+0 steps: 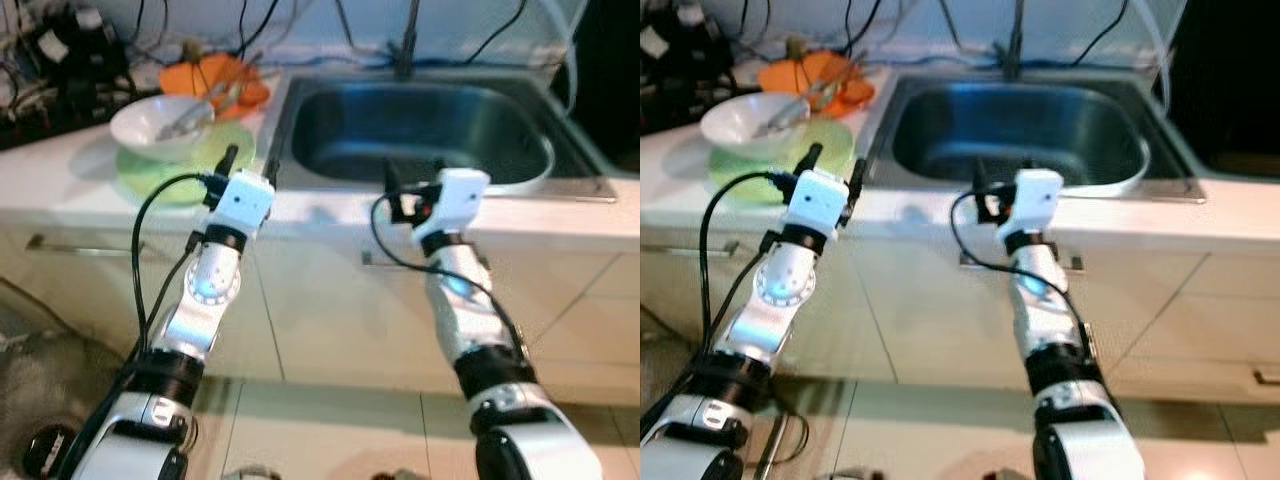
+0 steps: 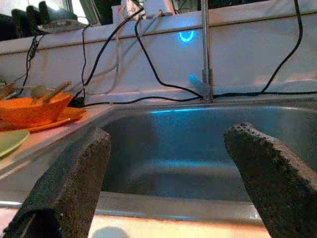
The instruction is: Kitchen organization
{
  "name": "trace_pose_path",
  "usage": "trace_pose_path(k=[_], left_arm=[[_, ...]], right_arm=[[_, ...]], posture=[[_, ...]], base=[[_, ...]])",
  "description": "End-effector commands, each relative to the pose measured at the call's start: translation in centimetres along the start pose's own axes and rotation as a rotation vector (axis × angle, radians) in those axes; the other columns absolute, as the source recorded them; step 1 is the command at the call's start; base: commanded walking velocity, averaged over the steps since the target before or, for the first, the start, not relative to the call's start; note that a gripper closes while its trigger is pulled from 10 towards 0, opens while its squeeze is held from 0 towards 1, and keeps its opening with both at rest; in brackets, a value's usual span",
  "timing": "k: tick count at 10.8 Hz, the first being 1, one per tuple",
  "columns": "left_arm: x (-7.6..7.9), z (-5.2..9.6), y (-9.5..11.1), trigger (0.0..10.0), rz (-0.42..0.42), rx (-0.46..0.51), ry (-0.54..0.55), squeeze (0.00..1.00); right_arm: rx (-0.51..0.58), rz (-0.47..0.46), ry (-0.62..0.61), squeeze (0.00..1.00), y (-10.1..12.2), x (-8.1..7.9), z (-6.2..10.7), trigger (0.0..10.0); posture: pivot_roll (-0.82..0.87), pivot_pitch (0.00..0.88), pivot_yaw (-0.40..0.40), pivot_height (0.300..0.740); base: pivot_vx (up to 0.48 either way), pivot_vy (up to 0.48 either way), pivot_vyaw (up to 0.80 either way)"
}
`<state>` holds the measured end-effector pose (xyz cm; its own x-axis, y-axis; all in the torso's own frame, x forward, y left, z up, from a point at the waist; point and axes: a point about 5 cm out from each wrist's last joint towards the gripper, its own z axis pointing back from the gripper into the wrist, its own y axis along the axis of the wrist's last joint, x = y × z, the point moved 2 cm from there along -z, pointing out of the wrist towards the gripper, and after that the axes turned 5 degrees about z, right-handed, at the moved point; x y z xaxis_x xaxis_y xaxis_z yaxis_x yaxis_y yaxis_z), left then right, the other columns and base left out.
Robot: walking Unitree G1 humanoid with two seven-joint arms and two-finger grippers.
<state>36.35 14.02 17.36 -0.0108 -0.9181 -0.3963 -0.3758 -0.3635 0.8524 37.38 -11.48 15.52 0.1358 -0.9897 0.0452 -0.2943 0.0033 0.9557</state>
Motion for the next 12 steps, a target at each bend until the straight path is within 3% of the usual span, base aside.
trace_pose_path(k=[1, 12], left_arm=[[-0.82, -0.25, -0.10, 10.0, -0.008, -0.011, 0.034, 0.00], [-0.56, -0.15, 0.58, 10.0, 0.002, 0.028, 0.040, 0.00]], right_arm=[[-0.003, 0.001, 0.013, 0.00, 0.12, -0.51, -0.25, 10.0], [-0.010, 0.013, 0.030, 0.00, -0.04, -0.87, -0.20, 10.0]], posture=[[0.07, 0.016, 0.023, 0.740], [0.07, 0.017, 0.021, 0.740]], base=[[0.247, 0.000, 0.00], [0.265, 0.000, 0.04]])
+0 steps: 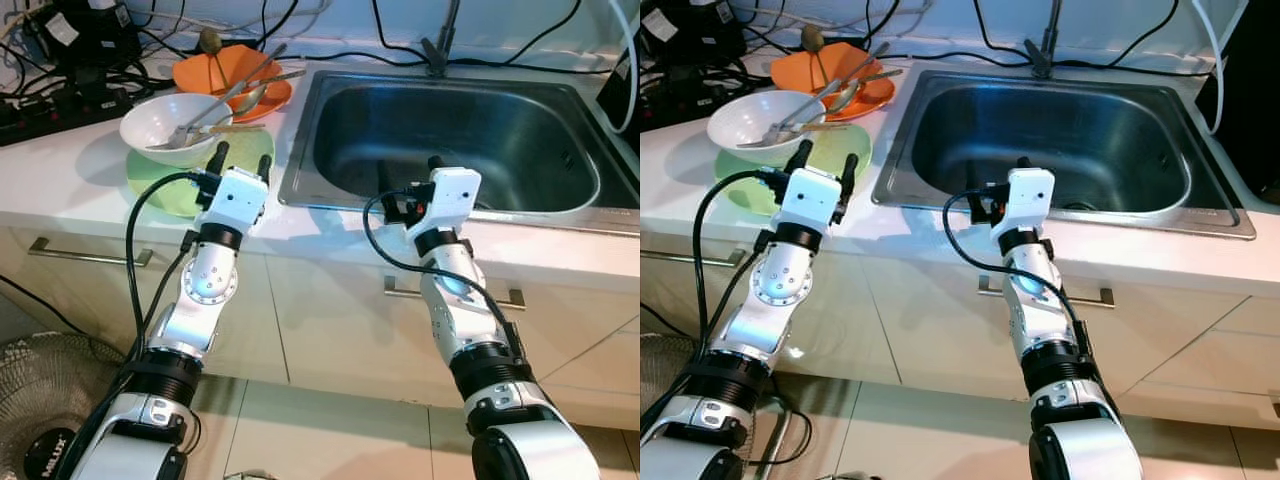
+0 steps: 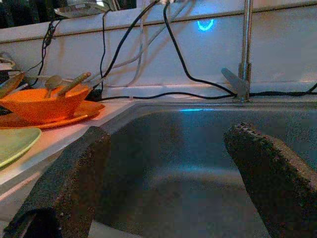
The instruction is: Kitchen organization
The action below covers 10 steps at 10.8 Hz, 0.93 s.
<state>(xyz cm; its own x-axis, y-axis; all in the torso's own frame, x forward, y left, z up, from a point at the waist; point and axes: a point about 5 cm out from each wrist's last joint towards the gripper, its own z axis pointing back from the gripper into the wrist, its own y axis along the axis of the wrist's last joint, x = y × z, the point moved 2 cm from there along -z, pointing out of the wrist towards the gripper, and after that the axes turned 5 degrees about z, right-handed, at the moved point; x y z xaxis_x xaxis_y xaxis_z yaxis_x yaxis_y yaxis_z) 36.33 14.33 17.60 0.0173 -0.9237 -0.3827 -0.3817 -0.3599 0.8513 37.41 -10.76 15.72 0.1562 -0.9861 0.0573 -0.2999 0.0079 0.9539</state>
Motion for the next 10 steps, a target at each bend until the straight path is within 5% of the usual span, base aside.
trace_pose_path(k=[1, 4, 10], left_arm=[[-0.16, -0.13, 0.50, 10.0, -0.001, 0.023, 0.009, 0.00], [-0.26, -0.11, 0.57, 10.0, -0.002, 0.027, 0.012, 0.00], [-0.17, -0.13, 0.73, 10.0, -0.002, 0.036, -0.001, 0.00]], right_arm=[[-0.017, 0.006, 0.007, 0.00, -0.26, -0.17, 0.00, 10.0], [-0.023, 0.016, 0.005, 0.00, -0.34, -0.13, -0.02, 10.0], [-0.028, -0.009, -0.020, 0.00, -0.38, 0.16, -0.13, 10.0]], posture=[[0.08, 0.018, 0.021, 0.740], [0.08, 0.025, 0.021, 0.740], [0.08, 0.031, 0.022, 0.740]], base=[[0.326, 0.000, 0.00], [0.337, 0.000, 0.46], [0.352, 0.000, 0.00]])
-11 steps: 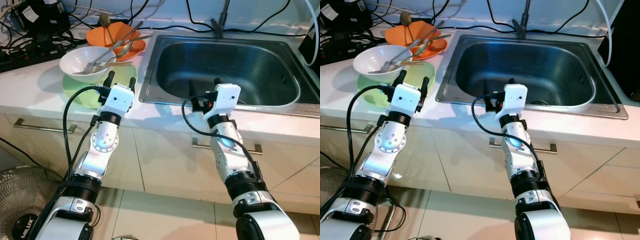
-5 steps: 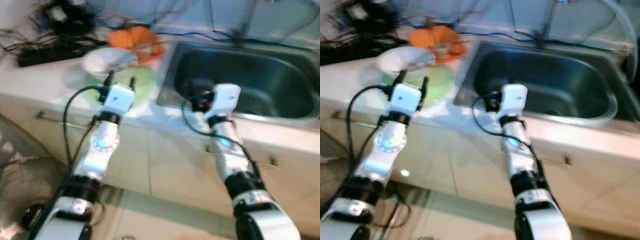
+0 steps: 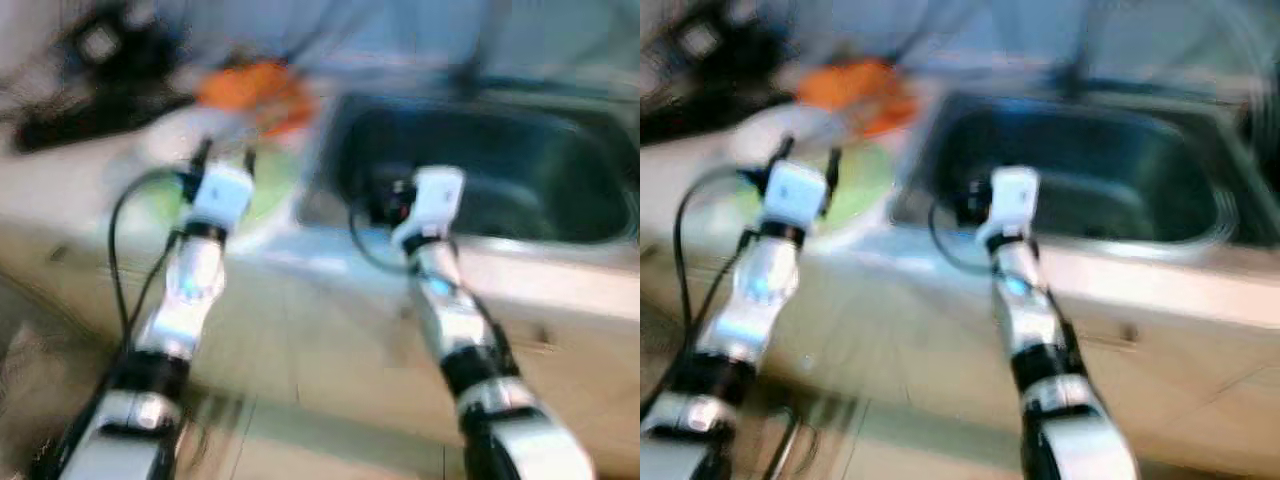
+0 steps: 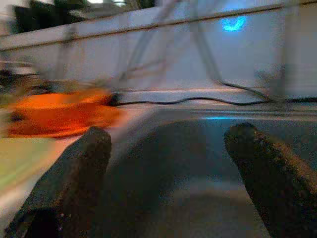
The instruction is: Kitchen organization
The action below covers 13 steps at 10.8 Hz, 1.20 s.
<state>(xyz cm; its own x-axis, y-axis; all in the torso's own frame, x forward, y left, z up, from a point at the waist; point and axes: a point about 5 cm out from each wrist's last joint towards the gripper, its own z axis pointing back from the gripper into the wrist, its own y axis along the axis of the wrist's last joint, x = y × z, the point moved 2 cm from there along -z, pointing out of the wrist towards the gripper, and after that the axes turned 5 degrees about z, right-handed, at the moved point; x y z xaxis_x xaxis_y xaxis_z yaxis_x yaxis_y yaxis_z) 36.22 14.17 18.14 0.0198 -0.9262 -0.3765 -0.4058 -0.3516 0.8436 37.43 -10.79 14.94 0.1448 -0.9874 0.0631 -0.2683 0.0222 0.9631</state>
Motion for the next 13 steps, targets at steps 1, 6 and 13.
trace_pose_path(k=[1, 6, 13], left_arm=[[-0.1, 0.0, 0.2, 10.0, -0.006, 0.011, -0.008, 0.00], [1.0, 0.2, 1.2, 10.0, 0.002, 0.073, -0.071, 0.00], [1.0, -2.5, 4.0, 10.0, -0.139, 0.133, -0.236, 0.00]], right_arm=[[0.007, -0.020, -0.014, 0.00, 0.4, 0.2, -0.3, 10.0], [0.006, -0.027, -0.022, 0.00, 0.4, 0.3, -0.4, 10.0], [0.008, -0.038, -0.023, 0.00, 0.4, 0.1, -0.4, 10.0]], posture=[[0.08, 0.031, 0.023, 0.740], [0.08, 0.031, 0.021, 0.740], [0.09, 0.028, 0.025, 0.740]], base=[[0.356, 0.000, 0.00], [0.204, 0.000, 0.00], [0.000, 0.000, 0.00]])
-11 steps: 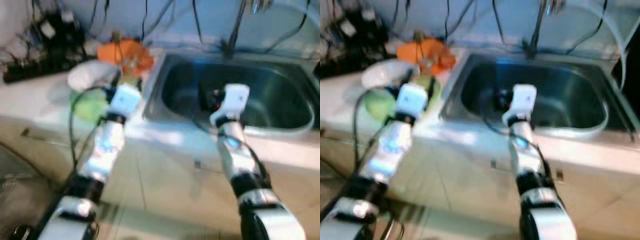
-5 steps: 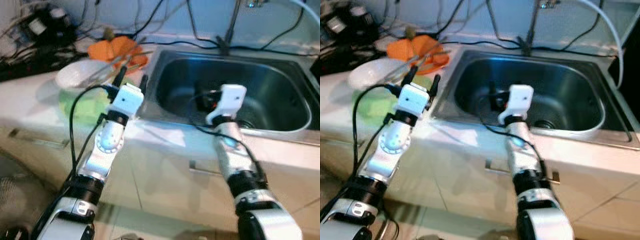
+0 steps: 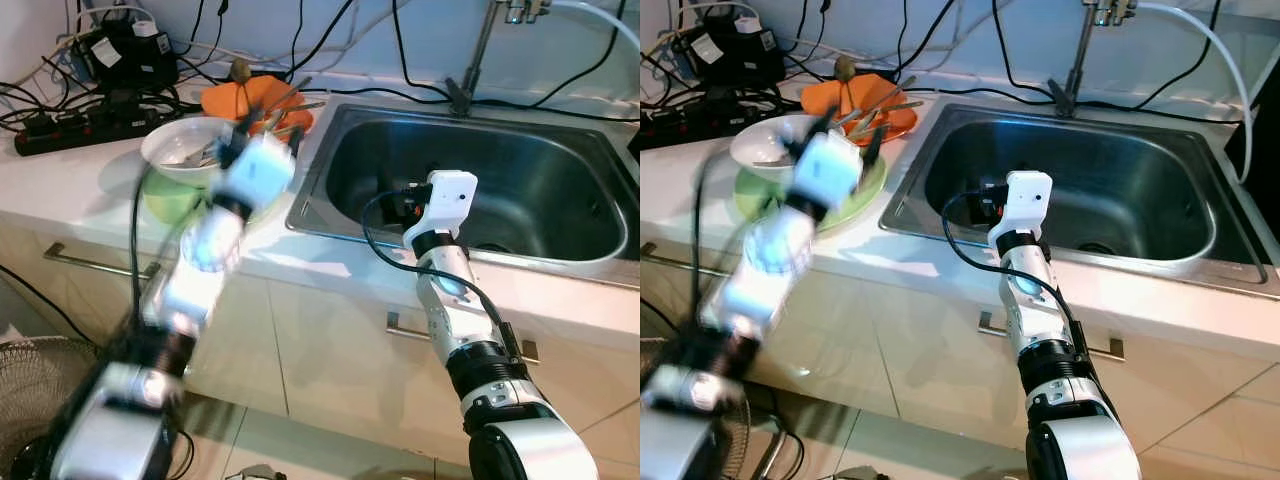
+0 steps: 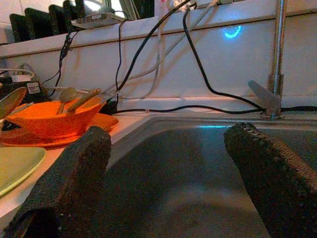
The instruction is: Kitchen organization
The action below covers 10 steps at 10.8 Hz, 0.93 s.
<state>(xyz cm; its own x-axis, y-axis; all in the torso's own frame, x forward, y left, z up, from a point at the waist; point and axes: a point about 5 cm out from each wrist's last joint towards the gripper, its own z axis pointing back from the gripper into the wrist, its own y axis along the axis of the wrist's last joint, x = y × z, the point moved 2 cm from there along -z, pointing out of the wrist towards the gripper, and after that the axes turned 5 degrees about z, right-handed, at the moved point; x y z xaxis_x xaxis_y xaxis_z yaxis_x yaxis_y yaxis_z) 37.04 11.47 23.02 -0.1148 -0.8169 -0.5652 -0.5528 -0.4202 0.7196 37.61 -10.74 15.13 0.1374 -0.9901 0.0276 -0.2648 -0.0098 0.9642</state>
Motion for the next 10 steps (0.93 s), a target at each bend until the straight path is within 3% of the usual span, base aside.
trace_pose_path(k=[1, 4, 7, 10], left_arm=[[0.8, -0.2, -1.2, 10.0, -0.026, -0.065, -0.089, 0.00], [0.2, -1.7, -2.7, 10.0, -0.116, -0.159, -0.163, 0.00], [-0.8, -3.5, -3.0, 10.0, -0.212, -0.202, -0.156, 0.00], [-0.5, -4.3, -3.3, 10.0, -0.230, -0.248, -0.176, 0.00]], right_arm=[[0.007, -0.007, -0.005, 0.00, 0.2, 0.0, -0.2, 10.0], [0.003, -0.012, -0.003, 0.00, 0.2, -0.2, -0.2, 10.0], [-0.001, -0.019, 0.001, 0.00, 0.0, -0.5, -0.1, 10.0], [-0.003, -0.020, -0.002, 0.00, -0.1, -0.5, 0.1, 10.0]], posture=[[0.09, 0.027, 0.026, 0.740], [0.09, 0.029, 0.032, 0.740], [0.09, 0.035, 0.031, 0.740], [0.08, 0.042, 0.041, 0.740]], base=[[0.000, 0.000, 0.00], [0.000, 0.000, 0.00], [0.000, 0.000, 0.00], [0.000, 0.000, 0.00]])
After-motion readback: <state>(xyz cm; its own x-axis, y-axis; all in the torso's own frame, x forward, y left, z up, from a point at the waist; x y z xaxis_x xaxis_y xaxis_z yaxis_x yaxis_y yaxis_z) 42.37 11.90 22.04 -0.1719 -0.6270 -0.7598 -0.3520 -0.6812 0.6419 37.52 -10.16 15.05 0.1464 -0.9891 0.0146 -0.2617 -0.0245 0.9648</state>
